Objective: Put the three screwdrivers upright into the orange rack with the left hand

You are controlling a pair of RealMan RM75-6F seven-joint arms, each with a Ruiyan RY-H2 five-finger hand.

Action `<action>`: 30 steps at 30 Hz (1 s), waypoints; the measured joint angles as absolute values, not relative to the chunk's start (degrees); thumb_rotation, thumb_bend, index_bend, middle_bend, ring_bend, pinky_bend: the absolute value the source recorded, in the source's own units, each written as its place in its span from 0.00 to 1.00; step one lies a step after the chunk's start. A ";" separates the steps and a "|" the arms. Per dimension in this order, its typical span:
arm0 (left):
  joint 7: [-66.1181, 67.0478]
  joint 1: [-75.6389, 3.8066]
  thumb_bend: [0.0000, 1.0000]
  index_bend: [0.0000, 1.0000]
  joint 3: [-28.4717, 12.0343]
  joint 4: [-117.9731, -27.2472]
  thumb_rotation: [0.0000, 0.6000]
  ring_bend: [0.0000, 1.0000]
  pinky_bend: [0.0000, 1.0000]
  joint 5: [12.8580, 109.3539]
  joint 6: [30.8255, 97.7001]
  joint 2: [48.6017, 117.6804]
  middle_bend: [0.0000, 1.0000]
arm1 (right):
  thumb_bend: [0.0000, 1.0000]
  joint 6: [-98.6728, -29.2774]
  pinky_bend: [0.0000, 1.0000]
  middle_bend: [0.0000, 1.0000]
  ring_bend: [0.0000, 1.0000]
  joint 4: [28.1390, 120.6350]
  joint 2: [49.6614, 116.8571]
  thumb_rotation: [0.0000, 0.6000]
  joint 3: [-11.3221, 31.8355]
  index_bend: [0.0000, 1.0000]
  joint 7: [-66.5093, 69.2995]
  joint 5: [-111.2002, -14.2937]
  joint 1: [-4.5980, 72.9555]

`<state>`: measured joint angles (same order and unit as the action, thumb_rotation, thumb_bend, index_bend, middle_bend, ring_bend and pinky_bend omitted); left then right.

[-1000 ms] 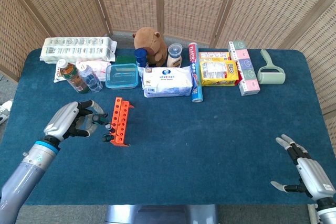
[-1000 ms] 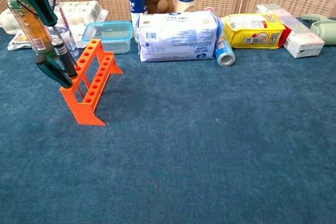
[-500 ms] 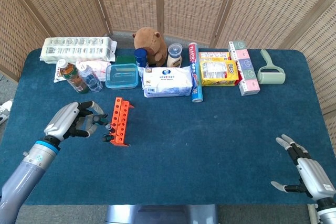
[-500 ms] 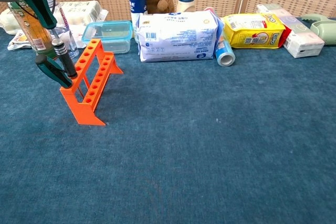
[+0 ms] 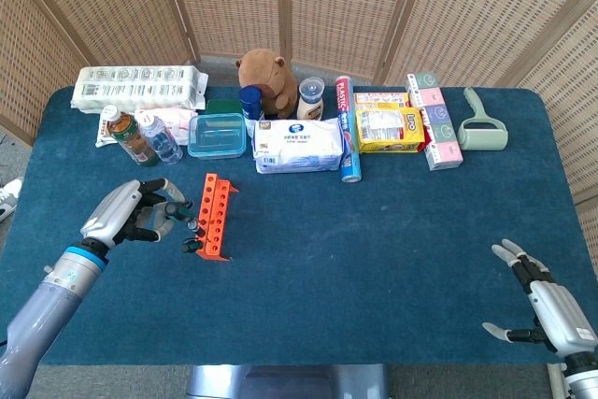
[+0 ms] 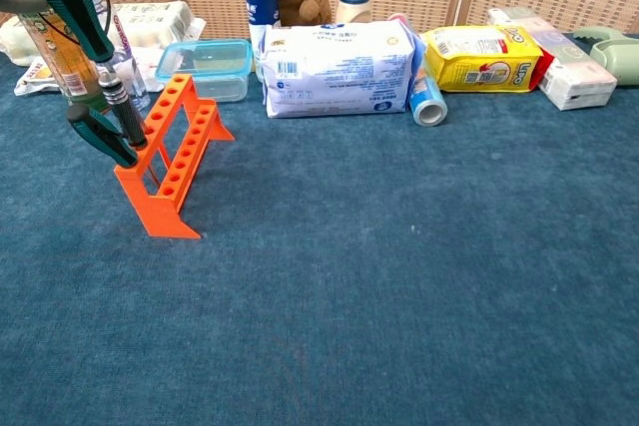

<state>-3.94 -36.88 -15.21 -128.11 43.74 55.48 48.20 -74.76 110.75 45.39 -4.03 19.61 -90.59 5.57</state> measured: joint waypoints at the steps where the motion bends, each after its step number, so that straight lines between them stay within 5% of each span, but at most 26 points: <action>1: -4.13 -36.91 0.43 0.55 -15.18 -127.75 1.00 0.88 0.91 43.70 55.24 48.32 0.72 | 0.00 -74.77 0.06 0.01 0.10 110.75 45.39 1.00 -4.03 0.06 19.61 -90.60 5.56; 30: -10.06 -37.59 0.43 0.55 -14.99 -117.98 1.00 0.88 0.91 43.94 48.84 52.13 0.72 | 0.00 -74.23 0.06 0.01 0.10 110.83 45.61 1.00 -4.02 0.06 18.98 -90.26 5.75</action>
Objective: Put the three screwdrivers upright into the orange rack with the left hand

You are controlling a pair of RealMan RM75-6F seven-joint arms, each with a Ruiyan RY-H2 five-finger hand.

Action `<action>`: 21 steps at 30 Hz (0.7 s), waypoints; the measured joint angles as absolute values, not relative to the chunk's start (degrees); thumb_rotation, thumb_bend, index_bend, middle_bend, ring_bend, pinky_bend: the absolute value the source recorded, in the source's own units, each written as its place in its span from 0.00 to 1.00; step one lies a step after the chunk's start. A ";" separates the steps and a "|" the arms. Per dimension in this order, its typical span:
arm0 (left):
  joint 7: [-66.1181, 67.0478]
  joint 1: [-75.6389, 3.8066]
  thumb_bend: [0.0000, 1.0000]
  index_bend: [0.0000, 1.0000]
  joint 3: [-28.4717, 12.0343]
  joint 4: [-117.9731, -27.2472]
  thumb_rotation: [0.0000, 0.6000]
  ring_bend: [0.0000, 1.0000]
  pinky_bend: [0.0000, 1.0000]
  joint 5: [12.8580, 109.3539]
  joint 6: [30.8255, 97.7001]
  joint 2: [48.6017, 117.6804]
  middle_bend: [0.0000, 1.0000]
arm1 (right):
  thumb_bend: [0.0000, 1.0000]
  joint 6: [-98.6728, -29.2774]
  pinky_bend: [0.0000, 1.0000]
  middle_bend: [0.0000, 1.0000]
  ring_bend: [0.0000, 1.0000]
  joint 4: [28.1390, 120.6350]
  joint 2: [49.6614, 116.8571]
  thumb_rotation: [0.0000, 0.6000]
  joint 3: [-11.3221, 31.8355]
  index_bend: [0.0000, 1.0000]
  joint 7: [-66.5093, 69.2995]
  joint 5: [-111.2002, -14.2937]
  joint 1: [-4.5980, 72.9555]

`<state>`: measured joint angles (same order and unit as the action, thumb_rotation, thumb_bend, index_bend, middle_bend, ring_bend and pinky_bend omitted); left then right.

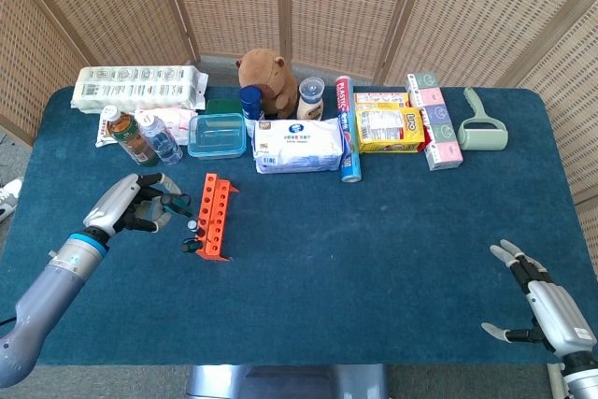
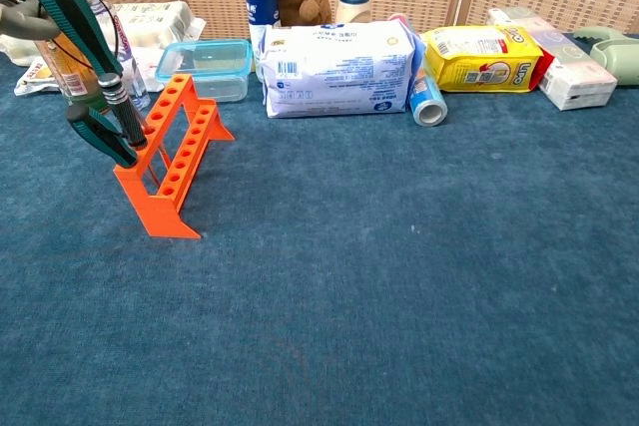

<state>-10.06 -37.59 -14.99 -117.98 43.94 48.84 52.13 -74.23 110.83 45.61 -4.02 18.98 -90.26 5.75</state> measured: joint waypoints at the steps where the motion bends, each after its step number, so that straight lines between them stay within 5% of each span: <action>1: -9.95 -37.75 0.43 0.55 -14.90 -117.68 1.00 0.88 0.91 43.70 48.66 52.36 0.72 | 0.00 -74.19 0.06 0.01 0.10 110.82 45.62 1.00 -4.01 0.06 18.98 -90.22 5.76; 21: -5.68 -40.19 0.43 0.55 -13.34 -117.33 1.00 0.88 0.91 40.27 48.24 53.60 0.72 | 0.00 -74.32 0.06 0.01 0.11 110.86 45.47 1.00 -3.96 0.06 19.42 -90.24 5.73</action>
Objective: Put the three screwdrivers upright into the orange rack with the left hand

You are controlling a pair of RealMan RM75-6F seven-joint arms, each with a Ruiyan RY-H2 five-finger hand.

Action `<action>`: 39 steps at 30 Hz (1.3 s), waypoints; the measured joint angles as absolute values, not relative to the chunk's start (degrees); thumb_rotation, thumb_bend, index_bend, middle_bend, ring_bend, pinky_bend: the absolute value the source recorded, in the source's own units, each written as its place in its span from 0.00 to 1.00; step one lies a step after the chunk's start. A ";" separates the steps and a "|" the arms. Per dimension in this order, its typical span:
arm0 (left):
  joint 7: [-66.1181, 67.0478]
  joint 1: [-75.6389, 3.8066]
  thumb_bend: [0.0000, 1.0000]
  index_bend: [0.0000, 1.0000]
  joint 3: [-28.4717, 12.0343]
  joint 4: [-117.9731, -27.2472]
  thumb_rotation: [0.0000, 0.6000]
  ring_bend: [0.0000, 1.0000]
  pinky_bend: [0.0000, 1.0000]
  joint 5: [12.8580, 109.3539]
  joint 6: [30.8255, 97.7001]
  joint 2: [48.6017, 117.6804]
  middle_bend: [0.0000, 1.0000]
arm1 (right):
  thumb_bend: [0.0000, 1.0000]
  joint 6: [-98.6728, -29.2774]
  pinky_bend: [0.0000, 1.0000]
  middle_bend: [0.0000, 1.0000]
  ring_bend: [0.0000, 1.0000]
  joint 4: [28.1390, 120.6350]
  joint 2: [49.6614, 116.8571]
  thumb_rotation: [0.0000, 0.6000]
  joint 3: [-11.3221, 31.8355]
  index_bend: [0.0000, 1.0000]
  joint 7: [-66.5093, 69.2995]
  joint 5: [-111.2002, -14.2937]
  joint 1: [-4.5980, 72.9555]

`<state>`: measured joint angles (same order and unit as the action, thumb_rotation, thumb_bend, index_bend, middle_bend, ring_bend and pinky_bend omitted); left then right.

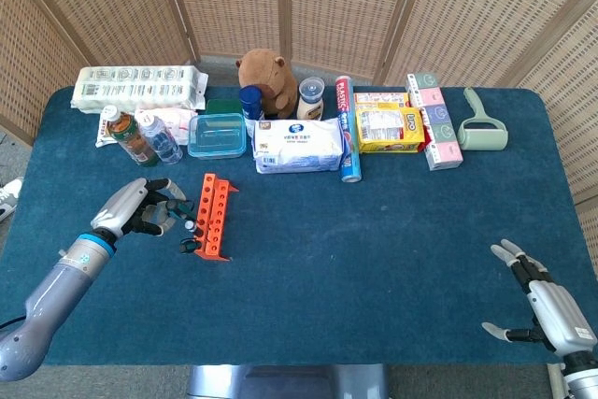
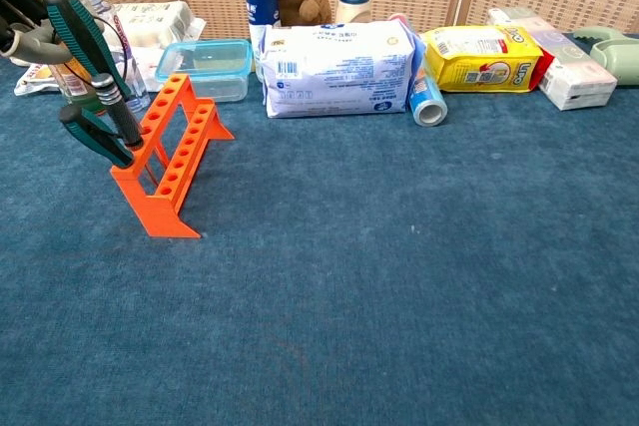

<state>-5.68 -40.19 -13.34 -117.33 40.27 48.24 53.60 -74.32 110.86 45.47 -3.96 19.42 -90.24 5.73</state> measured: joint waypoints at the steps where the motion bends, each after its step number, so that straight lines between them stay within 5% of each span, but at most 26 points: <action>1: -5.52 -40.31 0.43 0.55 -13.27 -117.26 1.00 0.88 0.91 40.04 48.30 53.72 0.72 | 0.00 -74.33 0.06 0.01 0.11 110.84 45.46 1.00 -3.97 0.06 19.44 -90.26 5.73; 39: -6.55 -41.09 0.43 0.55 -13.05 -113.45 1.00 0.88 0.91 40.89 46.73 57.15 0.72 | 0.00 -74.60 0.06 0.01 0.12 110.77 45.27 1.00 -3.95 0.06 19.89 -90.36 5.60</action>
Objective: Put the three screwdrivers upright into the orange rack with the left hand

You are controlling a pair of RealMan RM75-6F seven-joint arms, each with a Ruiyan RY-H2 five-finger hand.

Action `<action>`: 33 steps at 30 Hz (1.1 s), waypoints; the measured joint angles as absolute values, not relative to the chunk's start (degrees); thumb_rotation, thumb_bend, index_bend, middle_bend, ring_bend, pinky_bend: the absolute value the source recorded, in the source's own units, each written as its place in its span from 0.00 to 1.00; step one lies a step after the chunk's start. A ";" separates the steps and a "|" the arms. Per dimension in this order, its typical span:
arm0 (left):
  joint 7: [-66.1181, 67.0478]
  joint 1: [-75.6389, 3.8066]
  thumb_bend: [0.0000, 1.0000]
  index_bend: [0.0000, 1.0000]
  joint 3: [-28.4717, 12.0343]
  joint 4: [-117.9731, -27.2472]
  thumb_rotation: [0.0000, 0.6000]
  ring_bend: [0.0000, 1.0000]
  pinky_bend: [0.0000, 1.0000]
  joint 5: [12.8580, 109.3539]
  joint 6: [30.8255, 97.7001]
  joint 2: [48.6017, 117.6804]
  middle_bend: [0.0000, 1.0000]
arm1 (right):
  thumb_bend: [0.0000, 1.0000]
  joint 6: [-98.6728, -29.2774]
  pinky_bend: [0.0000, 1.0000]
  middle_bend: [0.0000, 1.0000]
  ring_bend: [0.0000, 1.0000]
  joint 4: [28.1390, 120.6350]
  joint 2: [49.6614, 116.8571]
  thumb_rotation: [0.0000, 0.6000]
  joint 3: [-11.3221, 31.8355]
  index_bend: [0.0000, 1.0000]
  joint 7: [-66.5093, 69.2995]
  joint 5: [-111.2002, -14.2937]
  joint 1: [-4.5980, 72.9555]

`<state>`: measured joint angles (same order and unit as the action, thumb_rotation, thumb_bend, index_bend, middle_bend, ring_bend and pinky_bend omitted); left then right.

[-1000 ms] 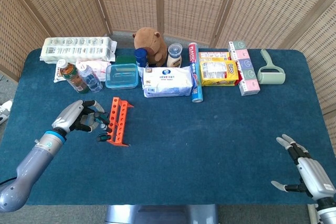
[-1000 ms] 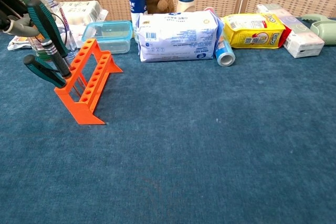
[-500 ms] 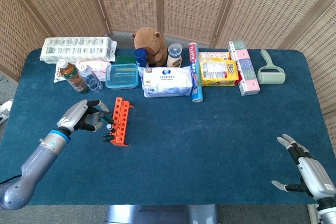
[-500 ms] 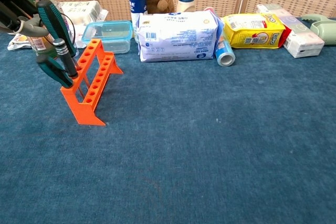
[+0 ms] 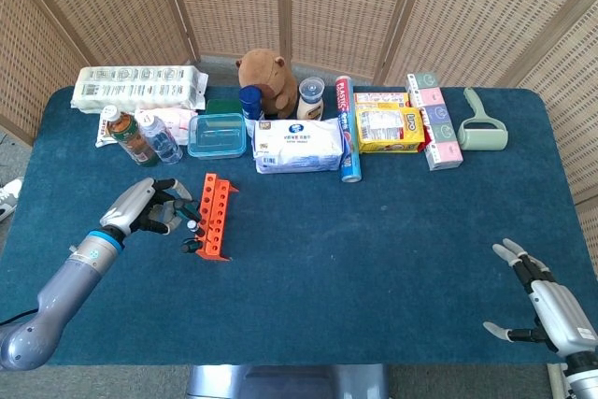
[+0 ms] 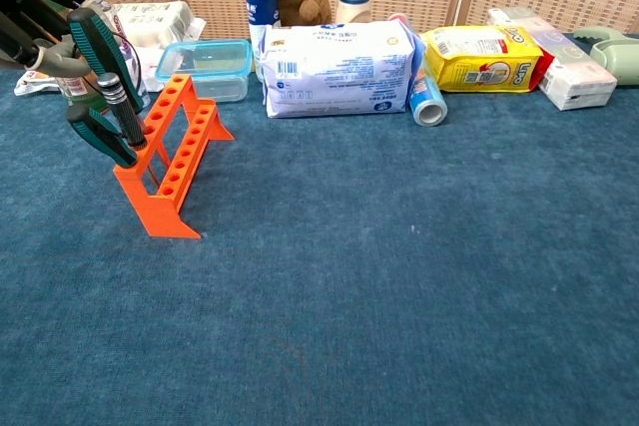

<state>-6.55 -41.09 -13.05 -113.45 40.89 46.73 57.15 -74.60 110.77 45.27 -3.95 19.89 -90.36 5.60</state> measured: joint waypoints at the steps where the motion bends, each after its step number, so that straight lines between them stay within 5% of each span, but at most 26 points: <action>1: -6.51 -41.08 0.43 0.55 -13.04 -113.46 1.00 0.88 0.91 40.99 46.74 57.10 0.72 | 0.00 -74.59 0.06 0.01 0.12 110.79 45.28 1.00 -3.95 0.06 19.87 -90.35 5.60; 14: -5.29 -41.55 0.42 0.55 -12.38 -113.82 1.00 0.88 0.91 40.88 46.25 56.42 0.72 | 0.00 -74.67 0.06 0.01 0.12 110.81 45.21 1.00 -3.97 0.06 20.03 -90.45 5.57; 24: -4.40 -42.15 0.30 0.39 -12.14 -113.73 1.00 0.88 0.91 40.45 46.48 56.76 0.71 | 0.00 -74.62 0.06 0.01 0.12 110.81 45.16 1.00 -3.95 0.06 20.14 -90.38 5.59; 33: -4.75 -41.75 0.22 0.35 -12.45 -114.49 1.00 0.88 0.91 41.26 47.39 56.48 0.71 | 0.00 -74.82 0.07 0.01 0.12 110.85 45.04 1.00 -3.99 0.06 20.33 -90.57 5.49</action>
